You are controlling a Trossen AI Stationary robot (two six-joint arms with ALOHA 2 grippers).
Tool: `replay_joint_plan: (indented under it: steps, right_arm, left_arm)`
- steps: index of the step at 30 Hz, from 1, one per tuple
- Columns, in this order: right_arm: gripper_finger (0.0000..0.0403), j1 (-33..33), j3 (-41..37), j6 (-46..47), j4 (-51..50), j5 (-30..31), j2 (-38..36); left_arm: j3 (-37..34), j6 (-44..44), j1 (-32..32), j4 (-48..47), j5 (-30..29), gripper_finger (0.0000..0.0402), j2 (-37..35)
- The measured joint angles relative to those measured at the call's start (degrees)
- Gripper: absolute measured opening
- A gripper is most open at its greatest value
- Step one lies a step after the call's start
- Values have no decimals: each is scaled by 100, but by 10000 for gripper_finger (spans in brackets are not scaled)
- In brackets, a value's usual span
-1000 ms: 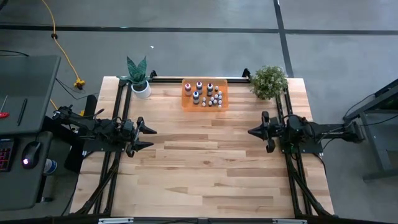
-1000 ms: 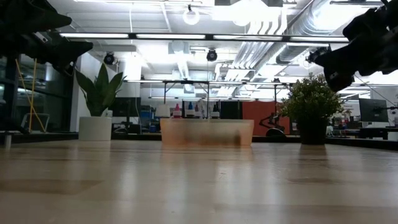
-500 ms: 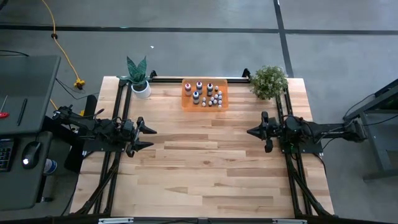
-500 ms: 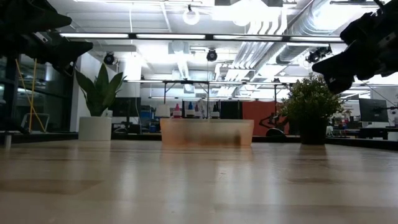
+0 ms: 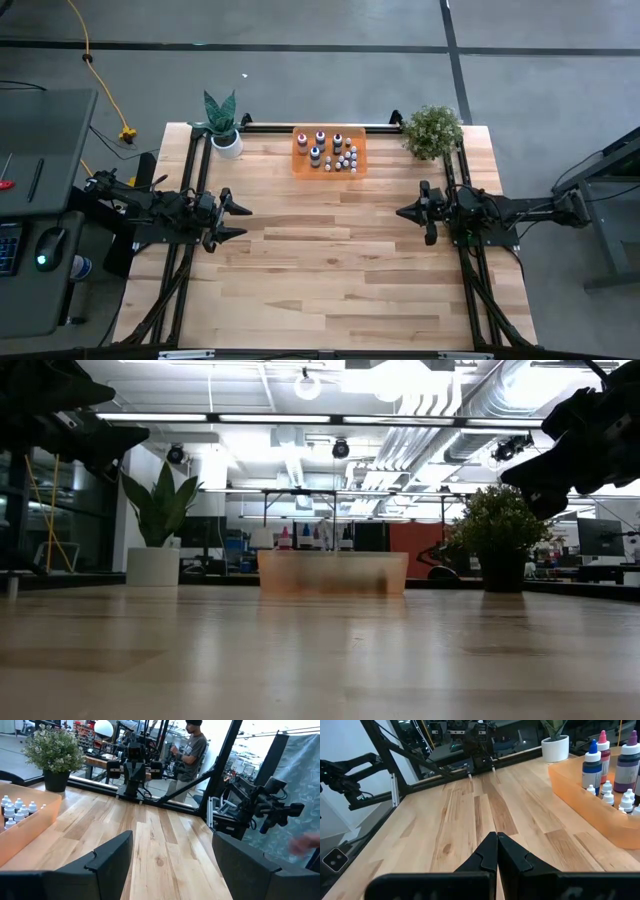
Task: Pick & Place food coloring
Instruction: Return to Home Position
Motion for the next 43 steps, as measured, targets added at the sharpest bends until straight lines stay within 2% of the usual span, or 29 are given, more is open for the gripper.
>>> replay_joint_plan:
  steps: [29, 35, 43]
  right_arm:
    - [0, 0, -2, -1, 14, -2, 1]
    - [0, -1, -2, 0, 14, -2, -1]
    - [0, 0, -2, 1, 14, -4, -1]
  left_arm:
    - [0, 0, 7, 0, 0, 271, -27]
    - [0, 0, 305, -7, 93, 271, -23]
    - [0, 0, 339, -15, 98, 271, 1]
